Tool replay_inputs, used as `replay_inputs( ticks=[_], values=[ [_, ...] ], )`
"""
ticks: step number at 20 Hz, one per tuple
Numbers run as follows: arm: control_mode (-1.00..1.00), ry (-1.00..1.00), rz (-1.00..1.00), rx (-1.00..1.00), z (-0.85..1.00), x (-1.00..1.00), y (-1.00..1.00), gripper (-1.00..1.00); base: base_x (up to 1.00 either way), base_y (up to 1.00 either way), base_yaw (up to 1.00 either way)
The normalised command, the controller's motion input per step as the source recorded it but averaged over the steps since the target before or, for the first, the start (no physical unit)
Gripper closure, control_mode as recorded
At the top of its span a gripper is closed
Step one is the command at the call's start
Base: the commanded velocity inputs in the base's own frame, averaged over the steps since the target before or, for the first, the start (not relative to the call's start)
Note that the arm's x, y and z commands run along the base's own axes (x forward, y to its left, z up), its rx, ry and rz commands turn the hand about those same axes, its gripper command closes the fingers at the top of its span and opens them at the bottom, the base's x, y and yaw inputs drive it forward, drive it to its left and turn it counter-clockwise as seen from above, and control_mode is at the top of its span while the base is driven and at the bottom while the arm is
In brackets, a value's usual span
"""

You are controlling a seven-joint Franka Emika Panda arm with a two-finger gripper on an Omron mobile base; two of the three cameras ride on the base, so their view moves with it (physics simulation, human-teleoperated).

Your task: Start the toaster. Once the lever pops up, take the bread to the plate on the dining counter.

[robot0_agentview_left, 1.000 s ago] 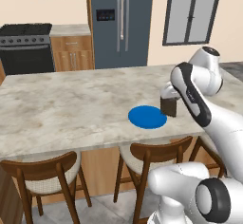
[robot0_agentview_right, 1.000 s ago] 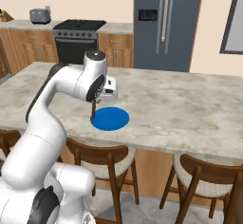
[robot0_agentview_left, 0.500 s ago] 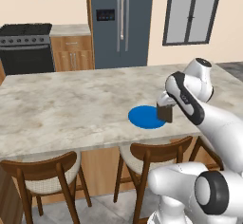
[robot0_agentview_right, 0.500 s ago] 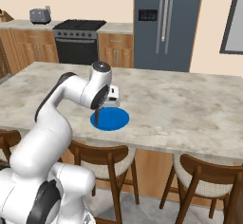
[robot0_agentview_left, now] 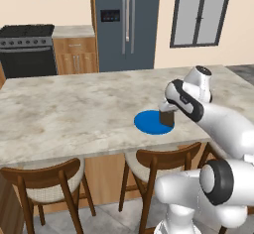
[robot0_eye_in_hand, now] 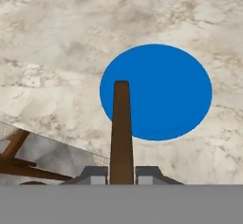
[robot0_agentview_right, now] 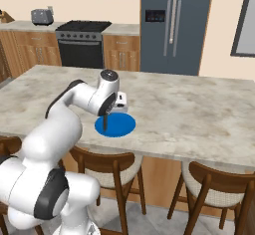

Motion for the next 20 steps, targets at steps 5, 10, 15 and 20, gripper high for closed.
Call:
replay_inputs(
  ticks=[5,10,15,20],
  values=[
    [-1.00,0.00,0.00,0.00,-0.11,0.41,0.00,1.00,0.00,0.00,0.00],
    [-1.00,0.00,0.00,0.00,-0.10,0.36,0.00,1.00,0.00,0.00,0.00],
    [-1.00,0.00,0.00,0.00,-0.09,0.29,0.00,1.00,0.00,0.00,0.00],
    [-1.00,-0.01,0.01,0.00,-0.15,0.16,0.00,1.00,0.00,0.00,0.00]
  ],
)
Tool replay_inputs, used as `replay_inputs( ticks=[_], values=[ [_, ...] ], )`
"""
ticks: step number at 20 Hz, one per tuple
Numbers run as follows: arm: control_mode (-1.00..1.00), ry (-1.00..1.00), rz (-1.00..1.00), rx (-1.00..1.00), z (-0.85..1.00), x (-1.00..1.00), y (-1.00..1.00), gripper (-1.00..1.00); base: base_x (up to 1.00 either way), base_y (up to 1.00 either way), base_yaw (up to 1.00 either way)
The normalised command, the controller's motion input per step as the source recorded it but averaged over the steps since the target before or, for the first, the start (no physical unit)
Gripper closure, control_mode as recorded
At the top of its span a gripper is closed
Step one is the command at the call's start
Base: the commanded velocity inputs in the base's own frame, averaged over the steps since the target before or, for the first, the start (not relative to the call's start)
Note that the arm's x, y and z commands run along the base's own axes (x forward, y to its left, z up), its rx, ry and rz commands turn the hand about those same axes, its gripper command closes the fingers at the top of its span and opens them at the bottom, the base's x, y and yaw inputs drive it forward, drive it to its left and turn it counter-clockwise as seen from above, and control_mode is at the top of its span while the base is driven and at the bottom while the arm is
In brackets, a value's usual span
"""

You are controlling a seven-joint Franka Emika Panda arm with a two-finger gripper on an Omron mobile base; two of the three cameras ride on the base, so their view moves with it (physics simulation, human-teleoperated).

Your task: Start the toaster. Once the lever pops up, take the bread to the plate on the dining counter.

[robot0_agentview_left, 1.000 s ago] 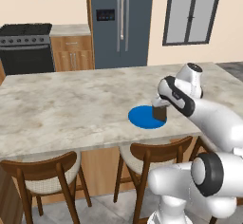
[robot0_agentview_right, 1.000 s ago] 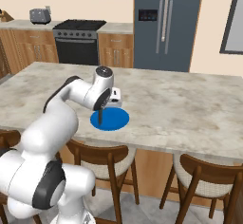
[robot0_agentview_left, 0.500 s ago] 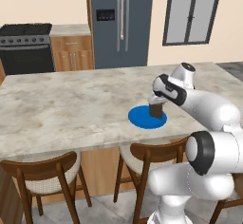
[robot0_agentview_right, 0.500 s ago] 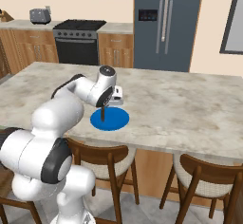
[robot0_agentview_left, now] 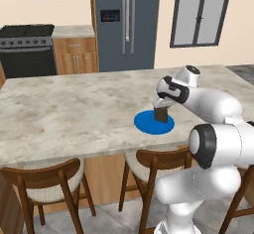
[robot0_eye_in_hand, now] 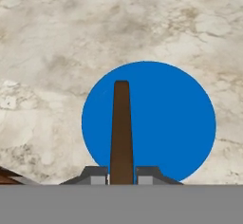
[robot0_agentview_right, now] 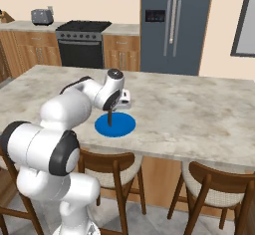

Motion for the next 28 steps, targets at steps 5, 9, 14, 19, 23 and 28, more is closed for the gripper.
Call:
replay_inputs(
  ticks=[5,9,14,19,23,28],
  values=[
    [-1.00,0.00,0.02,0.00,-0.27,0.10,0.00,1.00,0.00,0.00,0.00],
    [-1.00,-0.01,0.01,0.00,-0.26,0.06,0.00,1.00,0.00,0.00,0.00],
    [-1.00,-0.04,0.00,0.00,-0.15,0.11,0.00,1.00,0.00,0.00,0.00],
    [-1.00,-0.03,0.00,0.00,-0.11,0.20,0.00,1.00,0.00,0.00,0.00],
    [-1.00,0.00,0.00,0.00,-0.13,0.25,0.00,1.00,0.00,0.00,0.00],
    [-1.00,0.00,0.00,0.00,-0.15,0.21,0.00,1.00,0.00,0.00,0.00]
  ],
)
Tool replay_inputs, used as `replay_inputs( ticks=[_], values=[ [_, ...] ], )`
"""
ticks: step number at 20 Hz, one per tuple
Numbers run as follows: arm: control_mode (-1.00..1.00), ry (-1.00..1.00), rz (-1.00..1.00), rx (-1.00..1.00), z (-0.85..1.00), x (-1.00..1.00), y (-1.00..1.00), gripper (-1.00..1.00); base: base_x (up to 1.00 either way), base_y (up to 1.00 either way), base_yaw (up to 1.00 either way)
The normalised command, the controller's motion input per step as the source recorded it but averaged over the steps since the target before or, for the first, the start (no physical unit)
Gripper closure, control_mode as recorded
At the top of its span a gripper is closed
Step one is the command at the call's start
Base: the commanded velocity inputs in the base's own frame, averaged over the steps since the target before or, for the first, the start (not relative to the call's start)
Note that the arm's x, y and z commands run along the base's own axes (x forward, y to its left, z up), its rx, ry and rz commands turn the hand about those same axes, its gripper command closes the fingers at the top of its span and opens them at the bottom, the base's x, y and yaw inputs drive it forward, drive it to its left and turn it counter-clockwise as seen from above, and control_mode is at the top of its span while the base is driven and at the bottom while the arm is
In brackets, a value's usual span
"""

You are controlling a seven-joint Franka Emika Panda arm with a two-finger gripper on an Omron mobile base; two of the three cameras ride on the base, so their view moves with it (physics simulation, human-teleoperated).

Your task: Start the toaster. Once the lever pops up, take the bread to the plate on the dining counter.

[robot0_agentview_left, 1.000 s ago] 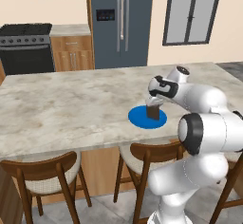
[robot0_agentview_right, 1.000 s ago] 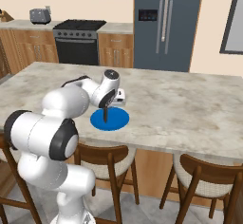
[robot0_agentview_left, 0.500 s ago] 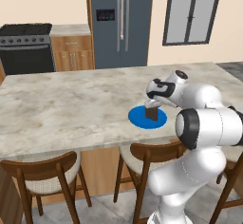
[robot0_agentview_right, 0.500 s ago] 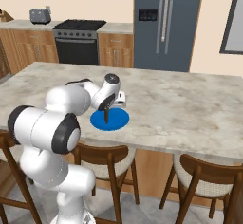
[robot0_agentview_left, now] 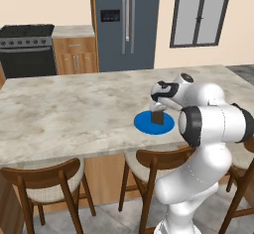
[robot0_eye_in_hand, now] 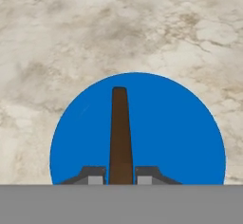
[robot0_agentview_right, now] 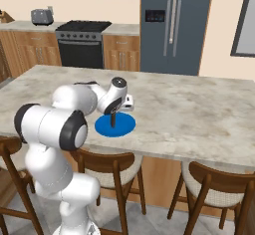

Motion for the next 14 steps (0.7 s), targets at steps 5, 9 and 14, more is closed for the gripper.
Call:
replay_inputs(
  ticks=[5,9,14],
  values=[
    [-1.00,0.00,0.00,0.00,-0.17,0.11,0.00,1.00,0.00,0.00,0.00],
    [-1.00,-0.03,0.00,0.00,-0.03,0.00,0.00,1.00,0.00,0.00,0.00],
    [-1.00,-0.07,0.00,0.00,0.00,-0.01,0.00,1.00,0.00,0.00,0.00]
  ],
)
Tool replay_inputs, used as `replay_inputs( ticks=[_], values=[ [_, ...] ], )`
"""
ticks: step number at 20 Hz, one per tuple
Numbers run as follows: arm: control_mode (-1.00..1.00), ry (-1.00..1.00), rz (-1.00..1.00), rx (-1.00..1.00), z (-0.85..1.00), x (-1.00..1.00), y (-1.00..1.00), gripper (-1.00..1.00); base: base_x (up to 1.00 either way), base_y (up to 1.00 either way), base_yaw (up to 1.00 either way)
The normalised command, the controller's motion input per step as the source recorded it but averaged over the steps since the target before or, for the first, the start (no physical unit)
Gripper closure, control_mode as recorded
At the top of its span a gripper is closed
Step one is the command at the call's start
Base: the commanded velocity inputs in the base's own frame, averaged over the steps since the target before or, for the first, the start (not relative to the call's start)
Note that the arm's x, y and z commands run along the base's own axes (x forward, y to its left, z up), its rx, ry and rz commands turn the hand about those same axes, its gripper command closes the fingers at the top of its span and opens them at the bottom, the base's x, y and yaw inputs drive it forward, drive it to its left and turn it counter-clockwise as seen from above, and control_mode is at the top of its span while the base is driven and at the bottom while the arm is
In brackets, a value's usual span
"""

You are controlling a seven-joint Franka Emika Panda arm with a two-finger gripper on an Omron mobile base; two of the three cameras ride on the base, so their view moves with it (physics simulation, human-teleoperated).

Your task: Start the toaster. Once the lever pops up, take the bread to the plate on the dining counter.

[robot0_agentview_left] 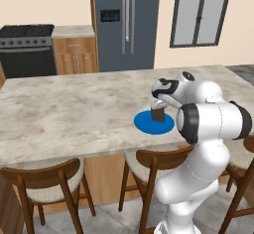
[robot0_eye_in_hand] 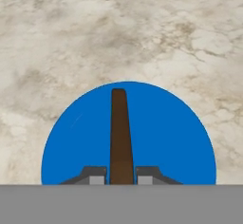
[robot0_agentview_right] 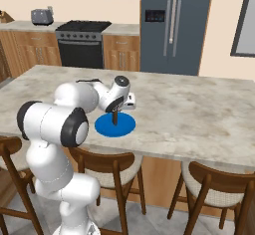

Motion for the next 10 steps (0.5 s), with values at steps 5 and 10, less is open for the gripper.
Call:
replay_inputs(
  ticks=[5,10],
  values=[
    [-1.00,-0.08,0.00,0.00,-0.02,-0.01,0.00,1.00,0.00,0.00,0.00],
    [-1.00,-0.03,0.00,0.00,-0.11,-0.01,0.00,1.00,0.00,0.00,0.00]
  ],
)
